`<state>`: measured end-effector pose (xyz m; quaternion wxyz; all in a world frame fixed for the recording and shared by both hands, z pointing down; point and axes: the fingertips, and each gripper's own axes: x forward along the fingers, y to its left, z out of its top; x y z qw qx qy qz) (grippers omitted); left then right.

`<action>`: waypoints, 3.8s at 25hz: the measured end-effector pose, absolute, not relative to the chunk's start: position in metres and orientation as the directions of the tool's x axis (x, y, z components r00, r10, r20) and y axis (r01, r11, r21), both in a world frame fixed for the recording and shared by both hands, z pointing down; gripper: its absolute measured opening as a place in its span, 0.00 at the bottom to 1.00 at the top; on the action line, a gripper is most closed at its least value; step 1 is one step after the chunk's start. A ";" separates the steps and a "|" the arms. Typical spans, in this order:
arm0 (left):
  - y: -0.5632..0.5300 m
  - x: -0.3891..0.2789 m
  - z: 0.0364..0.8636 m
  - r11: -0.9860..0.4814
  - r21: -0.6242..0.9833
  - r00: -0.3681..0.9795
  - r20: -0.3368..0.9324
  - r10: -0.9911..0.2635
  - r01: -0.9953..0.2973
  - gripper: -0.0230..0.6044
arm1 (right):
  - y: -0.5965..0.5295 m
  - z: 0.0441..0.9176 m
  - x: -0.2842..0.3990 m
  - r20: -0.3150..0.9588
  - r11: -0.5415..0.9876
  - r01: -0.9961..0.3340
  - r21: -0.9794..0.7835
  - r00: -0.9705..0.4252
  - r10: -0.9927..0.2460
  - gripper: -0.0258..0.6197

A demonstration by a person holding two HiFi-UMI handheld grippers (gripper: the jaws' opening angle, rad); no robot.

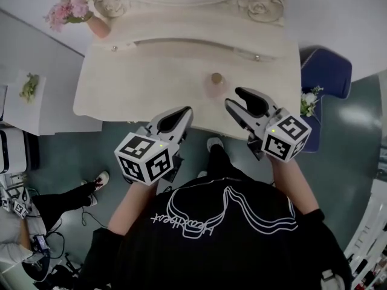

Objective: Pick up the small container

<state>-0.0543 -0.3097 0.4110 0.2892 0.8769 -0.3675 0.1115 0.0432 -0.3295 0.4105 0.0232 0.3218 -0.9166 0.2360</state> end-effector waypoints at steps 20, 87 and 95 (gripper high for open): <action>-0.369 -0.076 0.457 -0.460 0.471 0.656 0.474 -0.587 -0.752 0.04 | -0.402 0.509 0.017 0.434 0.768 -0.630 -0.114 -0.727 -0.532 0.36; -0.239 -0.079 0.375 -0.603 0.403 0.724 0.337 -0.601 -0.688 0.04 | -0.256 0.377 0.013 0.297 0.729 -0.683 -0.047 -0.707 -0.643 0.25; -0.217 -0.072 0.350 -0.644 0.372 0.743 0.296 -0.600 -0.668 0.04 | -0.221 0.356 0.018 0.257 0.722 -0.685 -0.093 -0.718 -0.647 0.25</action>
